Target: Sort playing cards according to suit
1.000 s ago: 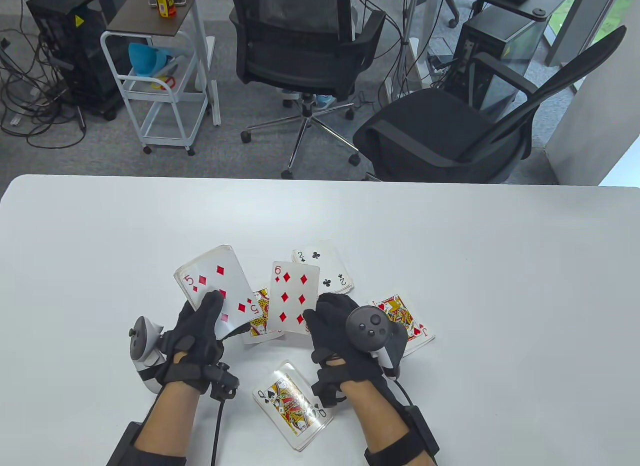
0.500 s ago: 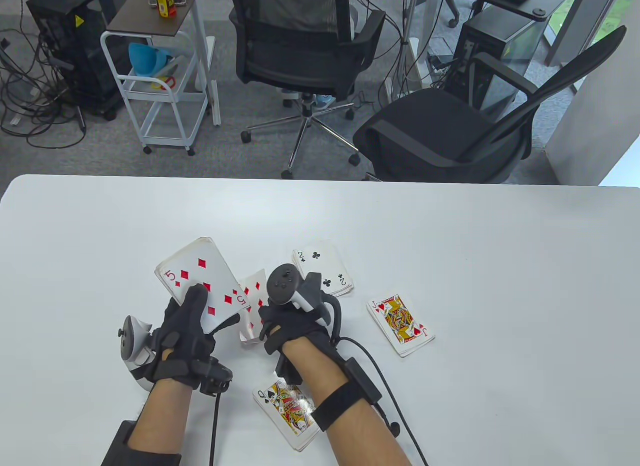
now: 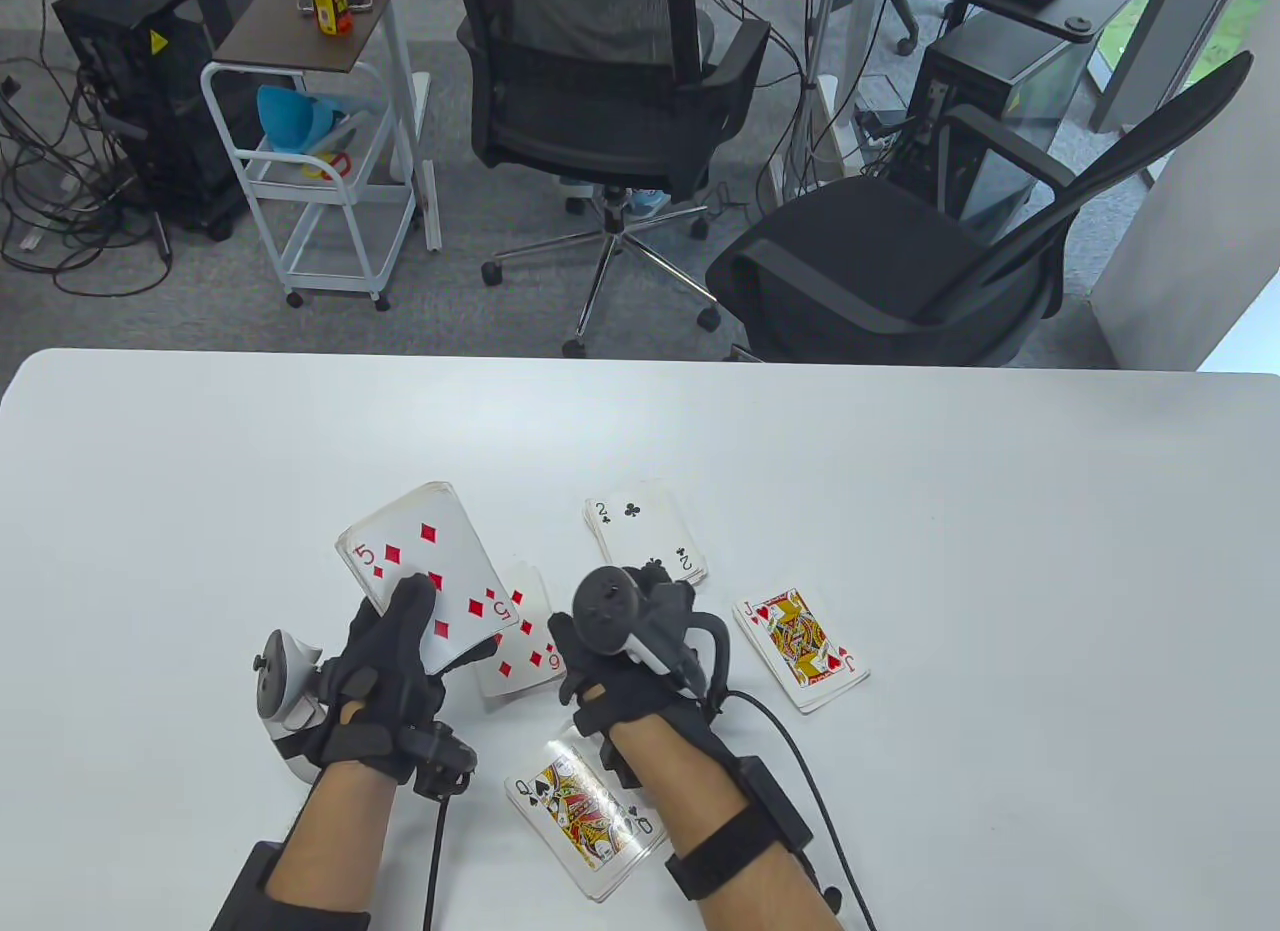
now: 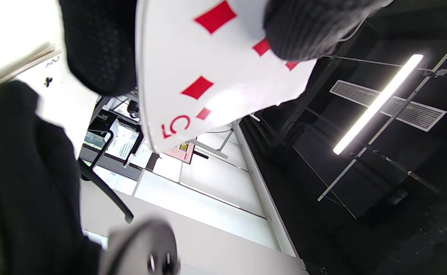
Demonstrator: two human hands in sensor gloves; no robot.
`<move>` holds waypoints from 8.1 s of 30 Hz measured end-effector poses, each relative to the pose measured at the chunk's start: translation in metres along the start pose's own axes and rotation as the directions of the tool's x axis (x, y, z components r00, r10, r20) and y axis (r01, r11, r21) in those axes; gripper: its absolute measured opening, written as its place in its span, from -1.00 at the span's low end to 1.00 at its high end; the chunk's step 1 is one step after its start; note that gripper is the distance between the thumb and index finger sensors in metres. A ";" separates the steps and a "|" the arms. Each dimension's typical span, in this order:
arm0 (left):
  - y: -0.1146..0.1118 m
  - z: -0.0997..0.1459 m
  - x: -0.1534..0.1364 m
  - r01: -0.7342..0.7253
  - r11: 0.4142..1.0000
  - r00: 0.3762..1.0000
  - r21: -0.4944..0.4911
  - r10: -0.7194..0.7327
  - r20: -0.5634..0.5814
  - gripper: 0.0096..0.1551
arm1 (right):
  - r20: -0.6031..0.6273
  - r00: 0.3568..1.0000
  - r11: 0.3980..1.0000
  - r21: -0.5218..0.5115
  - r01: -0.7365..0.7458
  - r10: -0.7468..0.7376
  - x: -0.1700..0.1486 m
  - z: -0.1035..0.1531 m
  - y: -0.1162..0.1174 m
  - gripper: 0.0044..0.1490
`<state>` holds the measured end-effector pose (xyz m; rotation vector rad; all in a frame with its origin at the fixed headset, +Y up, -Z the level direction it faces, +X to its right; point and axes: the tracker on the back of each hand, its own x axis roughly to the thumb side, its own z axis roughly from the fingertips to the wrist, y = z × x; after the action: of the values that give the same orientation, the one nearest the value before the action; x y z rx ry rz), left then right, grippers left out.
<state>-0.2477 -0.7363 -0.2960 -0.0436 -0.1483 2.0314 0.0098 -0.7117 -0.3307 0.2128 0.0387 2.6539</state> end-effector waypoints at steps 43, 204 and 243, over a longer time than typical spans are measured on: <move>-0.032 0.005 -0.054 0.140 0.977 0.963 -0.158 -0.172 -0.206 -0.36 | 0.304 0.890 0.889 -0.207 0.409 -0.339 -0.014 0.043 -0.002 -0.46; -0.005 0.001 -0.019 0.053 0.997 0.997 -0.050 -0.056 -0.062 -0.37 | 0.096 0.907 0.873 -0.247 0.421 -0.410 -0.050 0.031 -0.003 -0.54; 0.009 -0.002 0.004 -0.057 0.998 0.998 -0.018 0.058 0.024 -0.36 | -0.021 0.941 0.924 0.198 -0.328 0.339 0.049 -0.051 0.071 -0.50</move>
<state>-0.2574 -0.7360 -0.2993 -0.0340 -0.1822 2.0888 -0.0736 -0.7517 -0.3699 0.2259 0.3042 2.9977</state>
